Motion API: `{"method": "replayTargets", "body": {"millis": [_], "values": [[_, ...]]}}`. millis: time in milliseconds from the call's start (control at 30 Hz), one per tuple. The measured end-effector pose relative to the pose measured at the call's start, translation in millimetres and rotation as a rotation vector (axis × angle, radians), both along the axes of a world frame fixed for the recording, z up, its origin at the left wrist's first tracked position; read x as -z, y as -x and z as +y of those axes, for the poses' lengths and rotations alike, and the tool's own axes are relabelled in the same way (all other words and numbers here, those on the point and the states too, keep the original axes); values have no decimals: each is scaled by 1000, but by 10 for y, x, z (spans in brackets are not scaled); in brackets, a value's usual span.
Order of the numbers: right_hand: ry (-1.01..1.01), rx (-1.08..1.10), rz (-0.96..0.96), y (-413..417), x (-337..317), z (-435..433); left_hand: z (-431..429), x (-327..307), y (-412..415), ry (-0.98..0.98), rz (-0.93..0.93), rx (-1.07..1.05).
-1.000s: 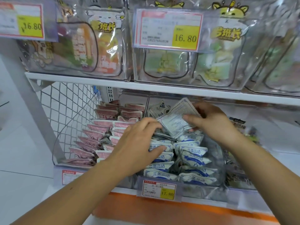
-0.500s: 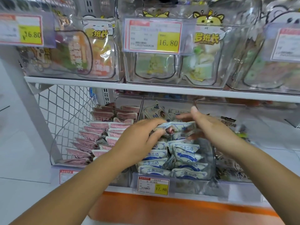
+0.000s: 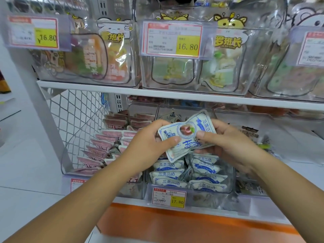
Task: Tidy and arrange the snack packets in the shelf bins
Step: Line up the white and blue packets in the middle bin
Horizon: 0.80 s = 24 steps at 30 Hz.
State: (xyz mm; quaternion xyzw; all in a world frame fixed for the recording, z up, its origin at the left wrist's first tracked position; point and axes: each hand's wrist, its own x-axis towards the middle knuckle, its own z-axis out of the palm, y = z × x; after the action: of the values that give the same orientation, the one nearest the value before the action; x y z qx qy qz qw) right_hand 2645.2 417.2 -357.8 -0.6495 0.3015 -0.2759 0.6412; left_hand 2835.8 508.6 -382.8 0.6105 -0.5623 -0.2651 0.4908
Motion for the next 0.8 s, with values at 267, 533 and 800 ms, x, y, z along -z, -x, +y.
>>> {"method": "replayTargets", "body": {"millis": [267, 533, 800], "values": [[512, 296, 311, 152, -219, -103, 91, 68, -178, 101, -978, 34], [1056, -72, 782, -157, 46, -18, 251, 337, -368, 116, -1205, 89], [1065, -159, 698, -430, 235, 57, 312, 393, -413, 120, -1159, 110]]}}
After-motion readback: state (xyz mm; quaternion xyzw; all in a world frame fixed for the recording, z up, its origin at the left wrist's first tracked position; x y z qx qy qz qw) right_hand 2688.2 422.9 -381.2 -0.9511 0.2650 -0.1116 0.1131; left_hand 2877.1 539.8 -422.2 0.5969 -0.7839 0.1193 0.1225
